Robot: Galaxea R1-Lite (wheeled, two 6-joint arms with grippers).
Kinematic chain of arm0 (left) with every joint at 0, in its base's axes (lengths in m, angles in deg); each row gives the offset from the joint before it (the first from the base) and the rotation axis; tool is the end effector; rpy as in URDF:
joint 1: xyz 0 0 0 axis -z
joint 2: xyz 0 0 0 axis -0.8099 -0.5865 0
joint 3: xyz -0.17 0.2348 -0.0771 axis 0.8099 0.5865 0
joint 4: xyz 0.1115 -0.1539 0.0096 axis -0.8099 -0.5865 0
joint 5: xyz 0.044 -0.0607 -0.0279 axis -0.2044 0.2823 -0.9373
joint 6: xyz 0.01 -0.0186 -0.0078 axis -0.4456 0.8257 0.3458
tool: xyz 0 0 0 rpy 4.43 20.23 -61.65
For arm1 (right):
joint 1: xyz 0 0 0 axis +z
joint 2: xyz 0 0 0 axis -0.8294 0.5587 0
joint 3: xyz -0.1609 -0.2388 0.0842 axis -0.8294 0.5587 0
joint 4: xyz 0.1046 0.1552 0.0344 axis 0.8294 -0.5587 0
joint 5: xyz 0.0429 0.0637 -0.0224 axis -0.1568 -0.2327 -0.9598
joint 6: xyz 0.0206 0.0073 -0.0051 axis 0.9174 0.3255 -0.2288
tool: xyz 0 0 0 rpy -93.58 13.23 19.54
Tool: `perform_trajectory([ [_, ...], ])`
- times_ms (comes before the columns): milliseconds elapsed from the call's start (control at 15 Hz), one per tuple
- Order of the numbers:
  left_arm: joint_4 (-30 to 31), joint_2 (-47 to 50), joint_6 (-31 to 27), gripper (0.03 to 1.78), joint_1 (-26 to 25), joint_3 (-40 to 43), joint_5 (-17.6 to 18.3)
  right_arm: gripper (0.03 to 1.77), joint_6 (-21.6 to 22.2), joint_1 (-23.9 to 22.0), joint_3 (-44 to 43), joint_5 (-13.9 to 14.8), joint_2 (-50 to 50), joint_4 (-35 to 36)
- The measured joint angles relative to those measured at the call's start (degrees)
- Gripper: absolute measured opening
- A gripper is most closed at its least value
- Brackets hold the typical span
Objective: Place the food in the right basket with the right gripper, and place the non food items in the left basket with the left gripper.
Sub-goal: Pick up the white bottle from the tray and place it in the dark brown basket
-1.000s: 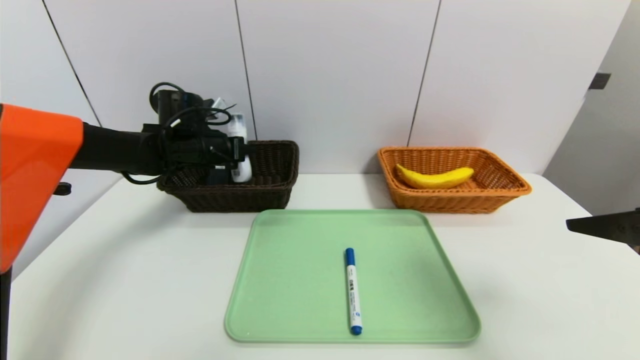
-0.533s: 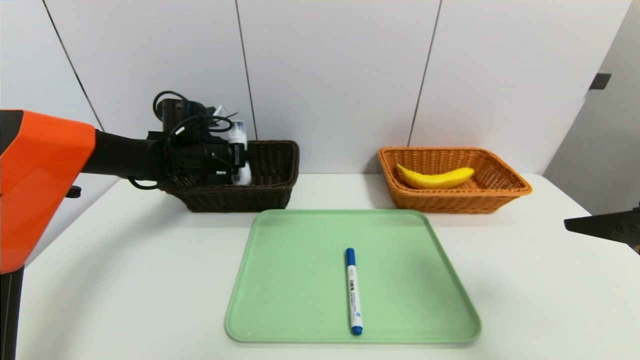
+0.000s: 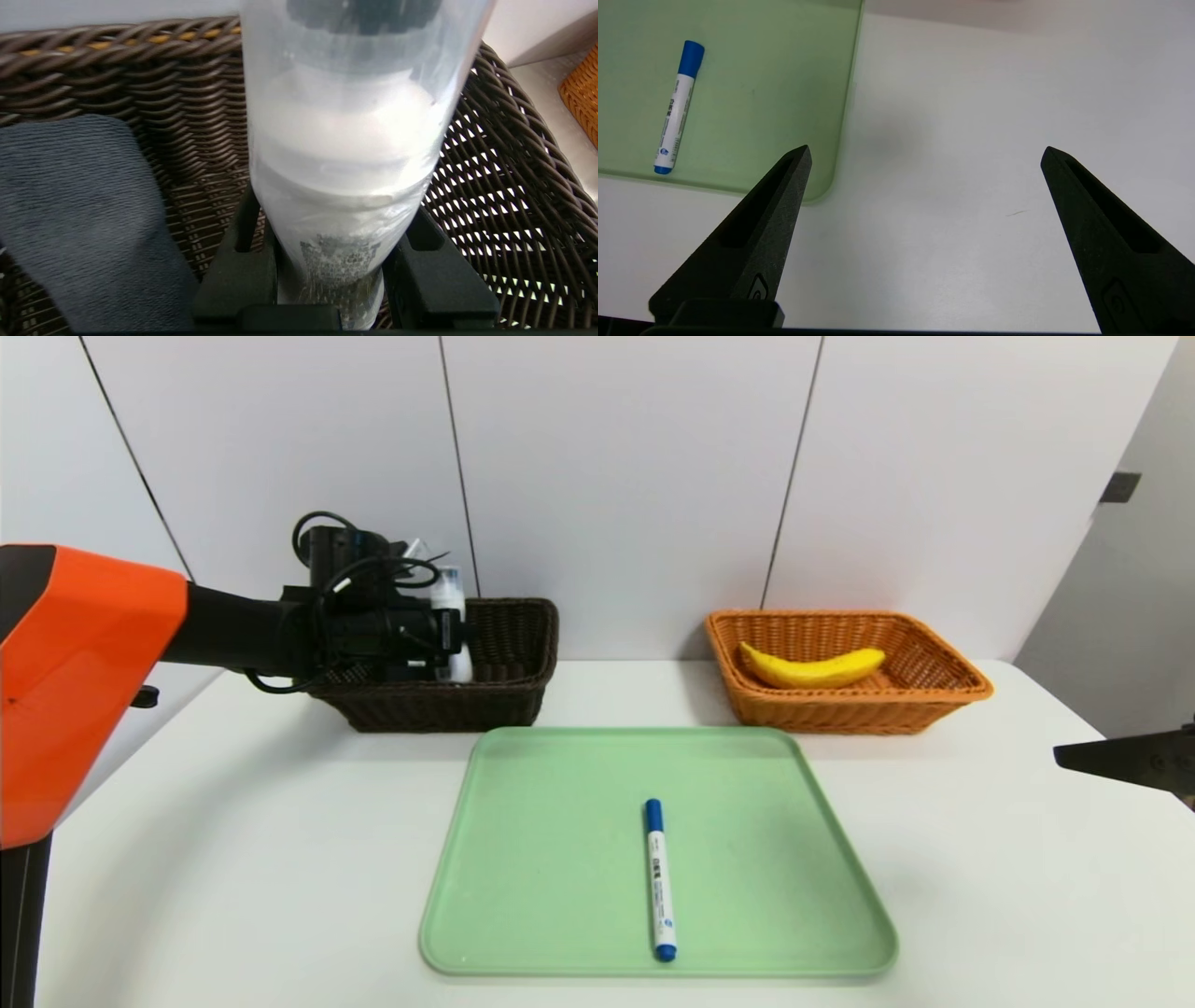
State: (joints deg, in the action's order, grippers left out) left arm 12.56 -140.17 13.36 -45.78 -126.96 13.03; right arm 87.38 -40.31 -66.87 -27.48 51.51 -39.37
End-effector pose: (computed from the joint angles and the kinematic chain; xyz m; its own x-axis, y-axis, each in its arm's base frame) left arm 0.4489 -0.0733 0.1744 0.8174 -0.4670 -0.3371 0.4116 0.8831 -0.2252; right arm 0.1318 0.0339 0.2945 0.7644 0.0724 -0.6407 -0.1302 0.9905 -0.0434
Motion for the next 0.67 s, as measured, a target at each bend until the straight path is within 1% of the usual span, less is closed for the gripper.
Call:
perform_trajectory([
  [133, 0.26, -0.22, 0.04, 0.62, -0.07, -0.06, -0.27, 1.70, 0.00, 0.00, 0.00, -0.02, -0.02, -0.09],
  [267, 1.38, -0.59, -0.07, 0.85, -0.05, -0.06, -0.68, 1.70, 0.00, 0.00, 0.00, -0.05, -0.02, -0.09],
  [400, 1.96, -0.91, -0.07, 1.04, -0.02, -0.04, -0.74, 1.70, 0.00, 0.00, 0.00, -0.05, -0.06, -0.09],
  [667, 1.94, -0.26, -0.05, 1.32, -0.07, -0.17, -1.02, 1.70, 0.06, 0.00, 0.00, -0.05, -0.22, -0.11],
])
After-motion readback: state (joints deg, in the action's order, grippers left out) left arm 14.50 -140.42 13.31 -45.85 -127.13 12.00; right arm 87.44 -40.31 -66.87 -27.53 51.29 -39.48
